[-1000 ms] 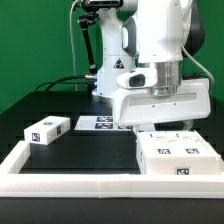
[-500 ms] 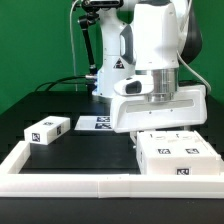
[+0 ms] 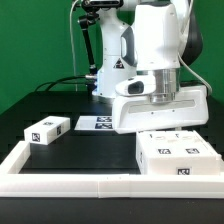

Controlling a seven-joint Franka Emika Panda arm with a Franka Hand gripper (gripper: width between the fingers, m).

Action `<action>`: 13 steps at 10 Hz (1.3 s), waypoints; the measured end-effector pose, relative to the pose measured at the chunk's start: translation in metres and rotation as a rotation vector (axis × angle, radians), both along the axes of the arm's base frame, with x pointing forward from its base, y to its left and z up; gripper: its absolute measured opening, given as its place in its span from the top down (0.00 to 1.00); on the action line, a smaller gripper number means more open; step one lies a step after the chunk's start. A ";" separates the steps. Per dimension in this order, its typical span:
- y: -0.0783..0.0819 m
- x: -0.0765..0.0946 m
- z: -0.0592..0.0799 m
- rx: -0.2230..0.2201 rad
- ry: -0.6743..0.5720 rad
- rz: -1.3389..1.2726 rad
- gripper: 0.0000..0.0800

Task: Assemble cabinet

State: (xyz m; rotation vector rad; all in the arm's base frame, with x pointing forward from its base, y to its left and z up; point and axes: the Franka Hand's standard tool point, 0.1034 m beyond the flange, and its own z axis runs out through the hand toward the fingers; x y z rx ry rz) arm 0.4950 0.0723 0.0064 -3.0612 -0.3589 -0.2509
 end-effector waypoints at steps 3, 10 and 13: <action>-0.002 -0.002 0.000 -0.005 0.003 0.024 0.76; -0.010 0.003 0.050 -0.039 -0.016 0.118 1.00; -0.010 0.013 0.085 -0.053 -0.023 0.130 1.00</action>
Offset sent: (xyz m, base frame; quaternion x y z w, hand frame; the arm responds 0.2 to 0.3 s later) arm -0.0032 -0.0049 0.0110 0.0051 -0.0069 -0.0146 0.9999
